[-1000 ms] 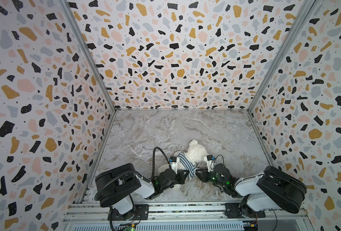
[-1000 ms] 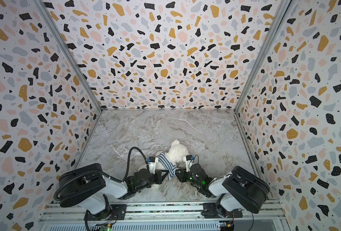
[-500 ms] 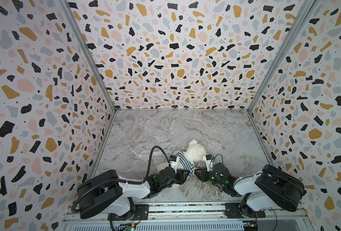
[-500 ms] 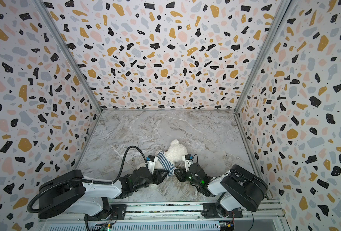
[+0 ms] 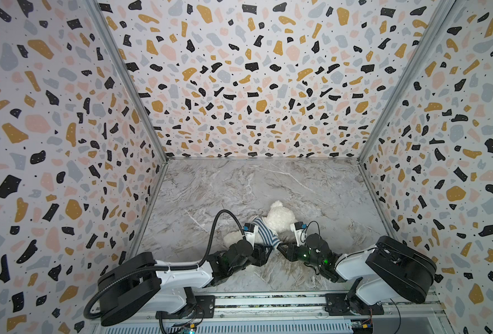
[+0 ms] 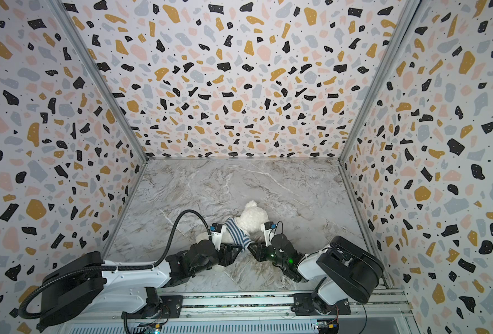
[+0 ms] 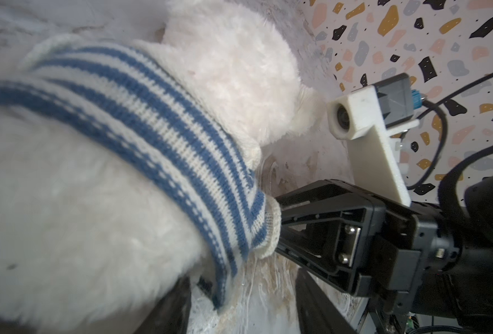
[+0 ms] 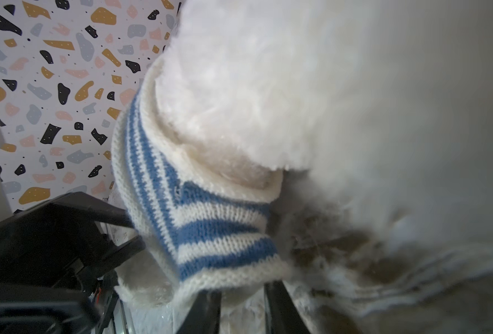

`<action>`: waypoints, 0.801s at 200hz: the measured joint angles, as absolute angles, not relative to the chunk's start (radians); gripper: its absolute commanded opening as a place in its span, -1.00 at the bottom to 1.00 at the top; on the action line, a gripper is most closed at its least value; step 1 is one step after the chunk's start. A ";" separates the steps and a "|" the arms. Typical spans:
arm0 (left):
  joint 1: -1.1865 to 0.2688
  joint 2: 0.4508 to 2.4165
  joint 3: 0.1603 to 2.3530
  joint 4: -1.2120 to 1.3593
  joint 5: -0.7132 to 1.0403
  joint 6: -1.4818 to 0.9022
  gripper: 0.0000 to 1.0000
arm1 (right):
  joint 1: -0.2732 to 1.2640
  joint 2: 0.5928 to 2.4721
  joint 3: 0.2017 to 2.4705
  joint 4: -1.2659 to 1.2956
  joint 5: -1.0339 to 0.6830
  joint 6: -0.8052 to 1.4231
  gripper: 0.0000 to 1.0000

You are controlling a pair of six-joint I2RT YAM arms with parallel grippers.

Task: Dress the teddy bear

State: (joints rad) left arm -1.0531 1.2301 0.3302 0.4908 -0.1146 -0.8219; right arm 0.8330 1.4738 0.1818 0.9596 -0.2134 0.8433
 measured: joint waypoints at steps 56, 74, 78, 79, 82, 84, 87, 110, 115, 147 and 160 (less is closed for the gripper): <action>-1.044 1.132 0.326 0.395 -0.159 -0.823 0.18 | 0.838 1.507 0.196 0.966 -0.217 0.839 -0.44; -1.019 1.127 0.303 0.390 -0.167 -0.828 0.20 | 0.838 1.512 0.200 0.972 -0.218 0.839 -0.41; -1.013 1.127 0.296 0.391 -0.167 -0.830 0.20 | 0.838 1.512 0.200 0.973 -0.218 0.839 -0.40; -1.011 1.128 0.293 0.391 -0.166 -0.830 0.20 | 0.838 1.512 0.200 0.973 -0.218 0.839 -0.40; -1.007 1.129 0.289 0.392 -0.166 -0.830 0.21 | 0.839 1.512 0.201 0.973 -0.218 0.839 -0.40; -1.005 1.129 0.285 0.392 -0.166 -0.830 0.21 | 0.839 1.512 0.201 0.973 -0.218 0.839 -0.40; -1.002 1.131 0.280 0.392 -0.165 -0.830 0.21 | 0.839 1.513 0.201 0.974 -0.218 0.838 -0.39; -0.990 1.176 0.275 0.408 -0.139 -0.817 0.21 | 0.841 1.515 0.203 0.973 -0.218 0.832 -0.38; -0.990 1.190 0.277 0.417 -0.129 -0.810 0.21 | 0.842 1.516 0.205 0.973 -0.218 0.829 -0.38; -0.989 1.252 0.291 0.467 -0.087 -0.785 0.11 | 0.843 1.519 0.231 0.962 -0.217 0.815 -0.38; -0.989 1.265 0.292 0.481 -0.081 -0.775 -0.03 | 0.843 1.519 0.245 0.948 -0.215 0.805 -0.38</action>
